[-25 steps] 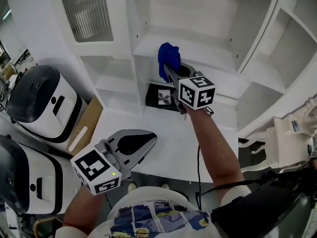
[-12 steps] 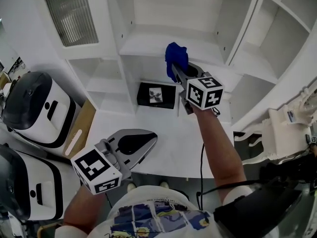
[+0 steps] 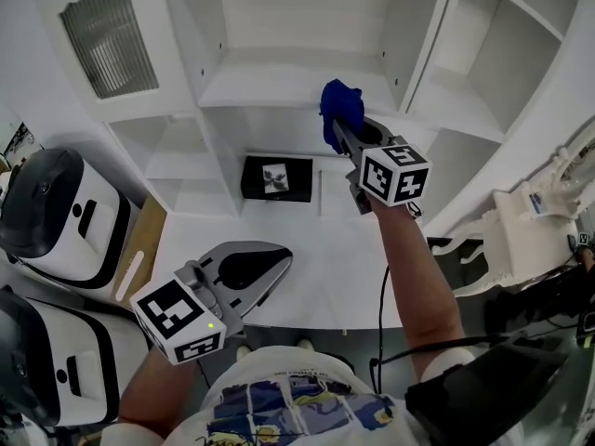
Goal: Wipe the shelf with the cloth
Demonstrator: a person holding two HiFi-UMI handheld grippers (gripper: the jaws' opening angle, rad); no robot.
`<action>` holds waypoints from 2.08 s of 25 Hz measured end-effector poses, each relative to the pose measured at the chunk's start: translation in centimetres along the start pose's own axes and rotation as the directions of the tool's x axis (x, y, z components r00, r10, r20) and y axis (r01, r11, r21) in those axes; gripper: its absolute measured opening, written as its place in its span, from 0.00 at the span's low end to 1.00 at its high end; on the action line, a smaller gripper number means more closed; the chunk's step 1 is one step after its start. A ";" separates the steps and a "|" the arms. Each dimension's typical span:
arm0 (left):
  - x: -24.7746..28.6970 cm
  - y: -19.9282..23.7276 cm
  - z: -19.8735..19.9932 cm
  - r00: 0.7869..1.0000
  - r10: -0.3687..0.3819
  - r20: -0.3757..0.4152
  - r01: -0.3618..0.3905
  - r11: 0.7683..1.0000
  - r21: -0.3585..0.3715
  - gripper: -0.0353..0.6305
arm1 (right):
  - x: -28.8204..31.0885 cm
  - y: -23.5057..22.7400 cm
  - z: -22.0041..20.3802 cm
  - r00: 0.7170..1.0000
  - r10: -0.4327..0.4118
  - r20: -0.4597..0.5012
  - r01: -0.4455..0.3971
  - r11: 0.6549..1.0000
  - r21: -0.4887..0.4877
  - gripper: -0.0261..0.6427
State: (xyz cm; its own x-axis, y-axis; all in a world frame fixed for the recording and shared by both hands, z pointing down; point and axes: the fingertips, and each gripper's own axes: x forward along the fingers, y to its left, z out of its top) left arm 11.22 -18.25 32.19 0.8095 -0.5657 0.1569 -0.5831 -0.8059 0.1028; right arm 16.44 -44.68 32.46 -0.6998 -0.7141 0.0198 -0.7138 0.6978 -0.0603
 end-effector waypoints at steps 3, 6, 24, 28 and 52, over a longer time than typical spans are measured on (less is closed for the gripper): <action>0.5 -0.3 -0.1 1.000 -0.015 0.000 0.015 1.000 0.000 0.07 | -1.3 -1.5 0.0 1.000 -0.031 0.002 0.031 1.000 0.002 0.14; 1.2 -0.7 -0.2 1.000 -0.030 -0.003 0.030 1.000 0.000 0.07 | -2.6 -3.1 0.1 0.998 -0.063 0.005 0.063 0.998 0.009 0.14; 3.8 -2.8 -0.1 0.995 -0.099 -0.002 0.099 0.995 0.008 0.07 | -8.5 -9.2 0.9 0.981 -0.195 0.011 0.195 0.981 0.003 0.14; 3.6 -2.8 0.1 0.995 -0.101 0.004 0.101 0.995 0.010 0.07 | -8.8 -9.5 2.0 0.978 -0.207 0.020 0.207 0.978 -0.015 0.14; 2.1 -3.3 2.1 0.984 -0.180 0.022 0.178 0.982 0.063 0.07 | -9.4 -9.8 15.7 0.959 -0.236 0.159 0.253 0.962 -0.101 0.14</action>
State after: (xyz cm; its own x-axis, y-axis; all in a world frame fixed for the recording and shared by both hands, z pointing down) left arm 14.97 -17.12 30.15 0.9024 -0.4156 0.1141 -0.4244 -0.9030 0.0672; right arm 30.49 -45.69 17.22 -0.4981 -0.8580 -0.1257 -0.8668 0.4963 0.0474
